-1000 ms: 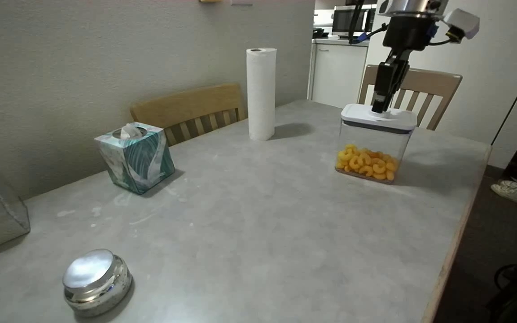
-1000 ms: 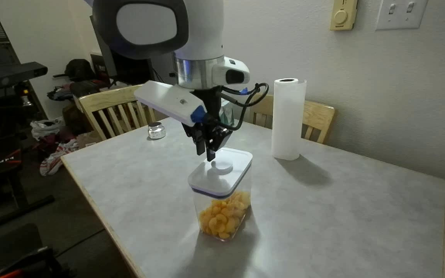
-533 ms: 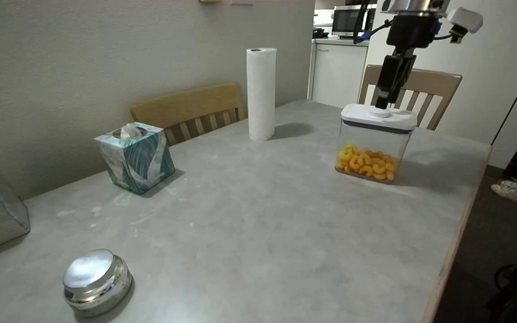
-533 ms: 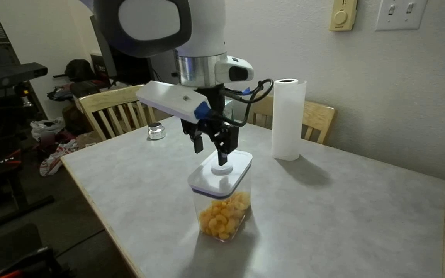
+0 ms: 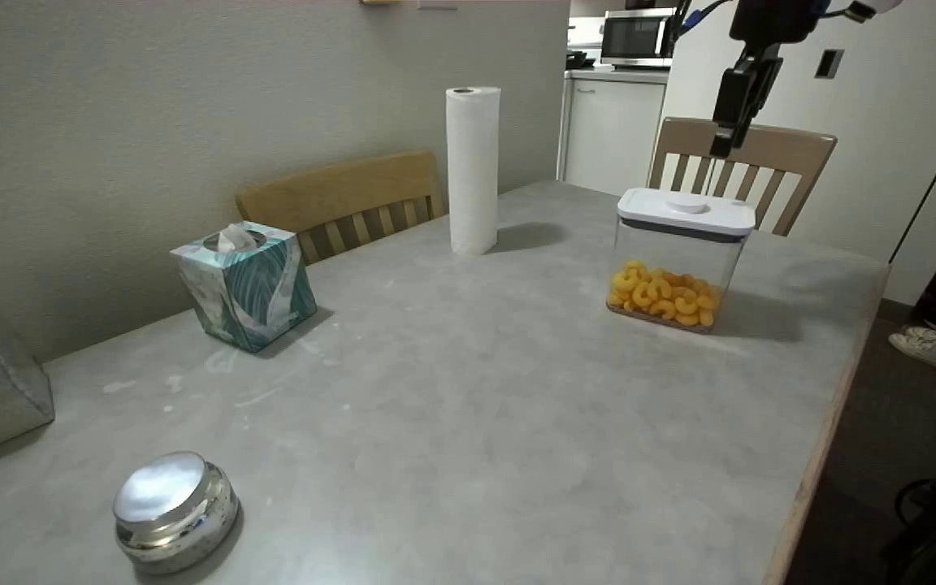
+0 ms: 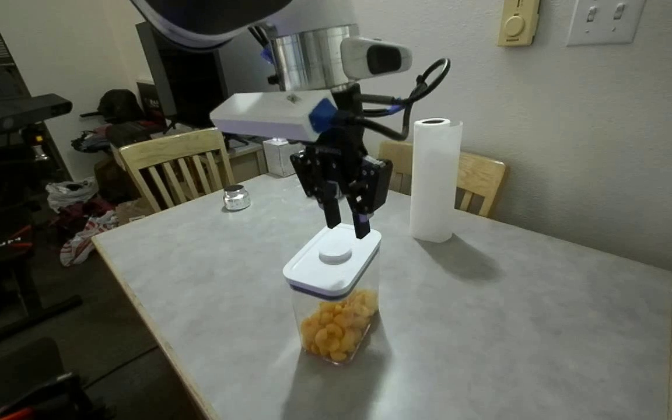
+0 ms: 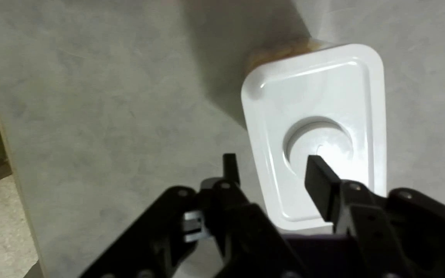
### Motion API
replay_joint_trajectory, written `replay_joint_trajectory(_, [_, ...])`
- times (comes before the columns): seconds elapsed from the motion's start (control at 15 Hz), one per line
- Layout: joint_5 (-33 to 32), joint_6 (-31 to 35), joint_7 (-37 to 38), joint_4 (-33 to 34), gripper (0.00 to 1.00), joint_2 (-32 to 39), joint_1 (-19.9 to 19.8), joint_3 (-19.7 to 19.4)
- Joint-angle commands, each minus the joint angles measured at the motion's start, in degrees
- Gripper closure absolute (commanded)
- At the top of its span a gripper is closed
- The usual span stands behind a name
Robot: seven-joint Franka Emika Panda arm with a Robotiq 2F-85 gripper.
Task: Place the lid on the container and push the button
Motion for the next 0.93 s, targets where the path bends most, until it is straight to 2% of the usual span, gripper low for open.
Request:
replay_joint_trajectory(0.0, [-3.7, -2.8, 3.2, 0.3, 0.78, -3.6, 0.0, 0.1])
replay_joint_trajectory(0.13, [-4.1, -3.3, 4.2, 0.3, 0.94, -4.6, 0.3, 0.2])
replay_joint_trajectory(0.27, [-3.5, -3.0, 4.3, 0.1, 1.00, -4.5, 0.5, 0.2])
replay_joint_trajectory(0.87, [0.5, -0.4, 2.8, 0.2, 1.00, 0.5, 1.0, 0.8])
